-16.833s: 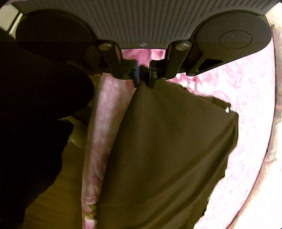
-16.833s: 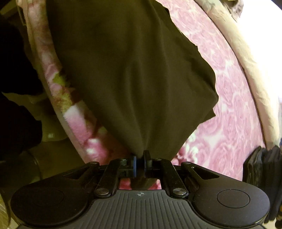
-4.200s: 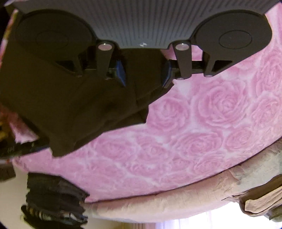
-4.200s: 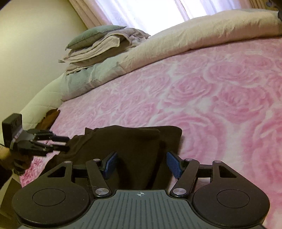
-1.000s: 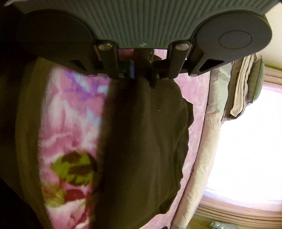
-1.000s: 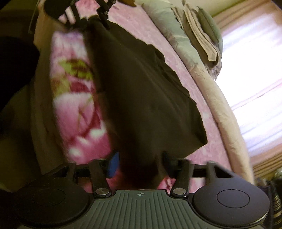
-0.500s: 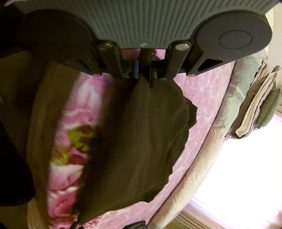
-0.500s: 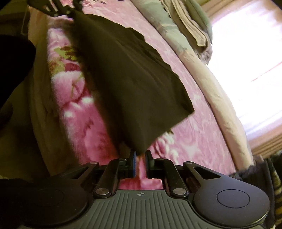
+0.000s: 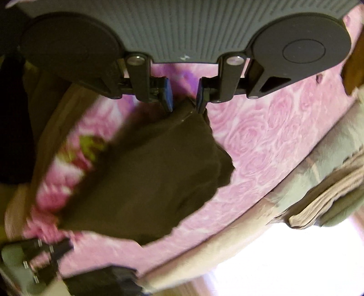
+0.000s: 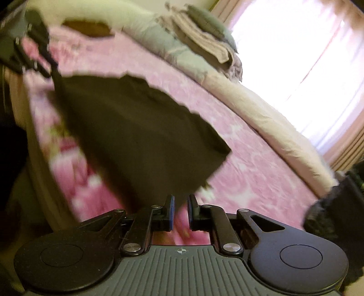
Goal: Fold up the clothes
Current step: 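Fold the lifted t-shirt over and lay it down with both grippers, then position both open grippers at the folded t-shirt edge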
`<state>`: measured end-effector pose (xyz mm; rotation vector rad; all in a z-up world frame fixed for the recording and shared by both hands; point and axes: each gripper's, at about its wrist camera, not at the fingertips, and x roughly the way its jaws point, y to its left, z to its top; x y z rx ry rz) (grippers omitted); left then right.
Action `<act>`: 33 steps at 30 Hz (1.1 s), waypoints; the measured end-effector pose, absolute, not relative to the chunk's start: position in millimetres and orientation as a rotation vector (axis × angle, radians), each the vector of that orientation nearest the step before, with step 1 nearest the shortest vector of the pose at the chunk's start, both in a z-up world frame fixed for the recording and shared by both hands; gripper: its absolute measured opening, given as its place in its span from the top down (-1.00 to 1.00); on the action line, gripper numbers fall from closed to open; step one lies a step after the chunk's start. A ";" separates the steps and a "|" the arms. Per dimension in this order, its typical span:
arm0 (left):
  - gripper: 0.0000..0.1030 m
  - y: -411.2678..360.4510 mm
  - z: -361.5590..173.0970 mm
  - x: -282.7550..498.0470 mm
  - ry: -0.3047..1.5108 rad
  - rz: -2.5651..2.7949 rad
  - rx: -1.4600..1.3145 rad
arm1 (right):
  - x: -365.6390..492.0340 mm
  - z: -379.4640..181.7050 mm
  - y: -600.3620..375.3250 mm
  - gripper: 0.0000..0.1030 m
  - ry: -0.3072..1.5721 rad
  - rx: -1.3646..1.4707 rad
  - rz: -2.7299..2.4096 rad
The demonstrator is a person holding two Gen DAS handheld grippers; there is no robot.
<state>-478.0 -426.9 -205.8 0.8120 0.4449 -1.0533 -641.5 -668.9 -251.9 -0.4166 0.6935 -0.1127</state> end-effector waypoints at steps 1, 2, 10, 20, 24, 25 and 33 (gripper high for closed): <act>0.60 -427.4 -200.9 -475.5 0.451 -1.055 0.781 | -636.0 -248.2 -668.6 0.82 0.678 -0.375 -0.106; 0.60 -429.3 -196.2 -472.1 0.455 -1.059 0.753 | -631.0 -244.8 -669.1 0.82 0.667 -0.331 -0.098; 0.60 -460.5 -177.9 -444.1 0.441 -1.039 0.736 | -600.9 -233.3 -667.4 -0.47 0.643 -0.172 -0.034; 0.60 -531.1 -209.0 -383.6 0.559 -1.059 0.706 | -551.1 -228.7 -693.2 -0.46 0.668 -0.044 -0.030; 0.57 -546.5 -226.1 -356.2 0.612 -1.070 0.696 | -517.6 -235.4 -712.3 -0.46 0.701 -0.005 -0.033; 0.53 -545.4 -229.1 -352.8 0.616 -1.077 0.694 | -508.2 -238.3 -717.2 -0.46 0.710 0.003 -0.036; 0.45 -533.9 -234.3 -335.2 0.620 -1.117 0.659 | -453.3 -245.7 -754.9 -0.26 0.717 0.104 -0.064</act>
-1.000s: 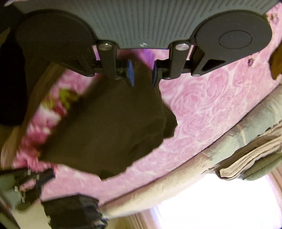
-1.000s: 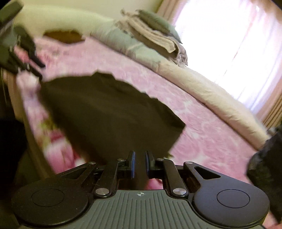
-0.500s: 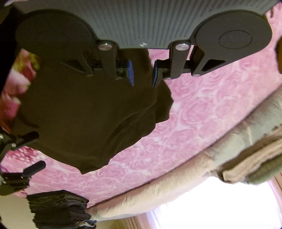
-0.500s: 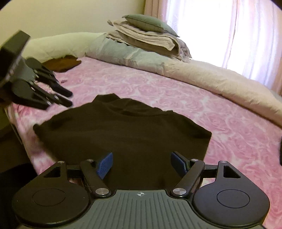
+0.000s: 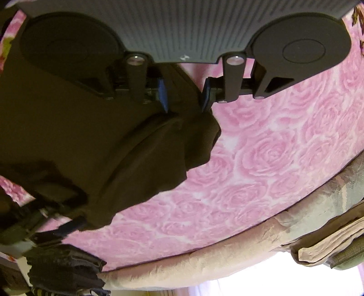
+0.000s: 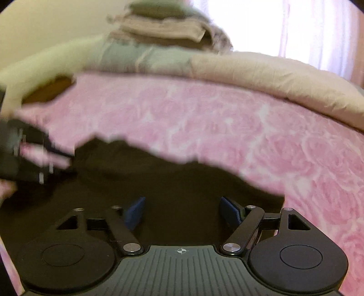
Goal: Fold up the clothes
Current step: 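Position both open grippers at the folded t-shirt edge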
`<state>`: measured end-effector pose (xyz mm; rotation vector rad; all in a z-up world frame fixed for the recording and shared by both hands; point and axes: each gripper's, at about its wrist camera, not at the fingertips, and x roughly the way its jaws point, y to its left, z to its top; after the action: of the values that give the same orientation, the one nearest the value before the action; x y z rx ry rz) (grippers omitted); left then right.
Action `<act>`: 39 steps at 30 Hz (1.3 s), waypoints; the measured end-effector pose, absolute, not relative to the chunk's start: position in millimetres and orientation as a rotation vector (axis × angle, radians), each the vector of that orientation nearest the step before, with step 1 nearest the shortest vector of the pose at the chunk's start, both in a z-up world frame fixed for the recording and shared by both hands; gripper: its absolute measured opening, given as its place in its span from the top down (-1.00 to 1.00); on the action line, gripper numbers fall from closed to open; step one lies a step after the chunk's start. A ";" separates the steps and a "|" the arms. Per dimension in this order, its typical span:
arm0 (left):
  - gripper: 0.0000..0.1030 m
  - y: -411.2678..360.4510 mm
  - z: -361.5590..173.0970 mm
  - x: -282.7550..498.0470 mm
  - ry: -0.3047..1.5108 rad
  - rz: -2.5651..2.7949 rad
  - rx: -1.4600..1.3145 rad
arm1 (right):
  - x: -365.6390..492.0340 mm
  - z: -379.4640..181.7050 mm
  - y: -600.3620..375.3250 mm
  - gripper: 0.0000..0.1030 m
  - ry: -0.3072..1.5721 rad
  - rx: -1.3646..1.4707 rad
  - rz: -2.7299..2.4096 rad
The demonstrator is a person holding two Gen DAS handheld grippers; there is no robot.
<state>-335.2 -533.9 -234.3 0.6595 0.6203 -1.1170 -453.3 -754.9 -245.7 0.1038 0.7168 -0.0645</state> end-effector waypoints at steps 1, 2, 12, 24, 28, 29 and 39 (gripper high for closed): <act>0.46 -532.2 -230.8 -335.5 0.609 -1.118 0.648 | -448.1 -244.7 -755.7 -0.20 0.722 0.106 -0.051; 0.50 -530.9 -227.1 -335.5 0.600 -1.118 0.632 | -443.0 -243.7 -756.6 -0.17 0.728 0.108 -0.037; 0.60 -564.4 -221.9 -325.4 0.625 -1.158 0.595 | -422.2 -255.8 -770.5 -0.18 0.763 0.129 -0.082; 0.62 -546.4 -206.2 -353.3 0.617 -1.056 0.696 | -510.8 -237.5 -720.0 -0.18 0.786 -0.035 -0.083; 0.62 -530.4 -197.4 -384.7 0.621 -1.070 0.740 | -547.1 -224.0 -699.5 -0.18 0.736 -0.026 -0.042; 0.62 -528.3 -199.3 -390.6 0.627 -1.074 0.752 | -554.2 -223.7 -691.4 -0.18 0.737 -0.046 -0.028; 0.62 -515.8 -214.2 -418.6 0.659 -1.074 0.805 | -579.7 -231.5 -665.0 -0.18 0.789 -0.081 -0.044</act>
<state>-418.6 -515.8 -214.2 0.8054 0.6594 -1.0741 -579.7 -665.0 -231.5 -0.0811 0.7887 -0.0440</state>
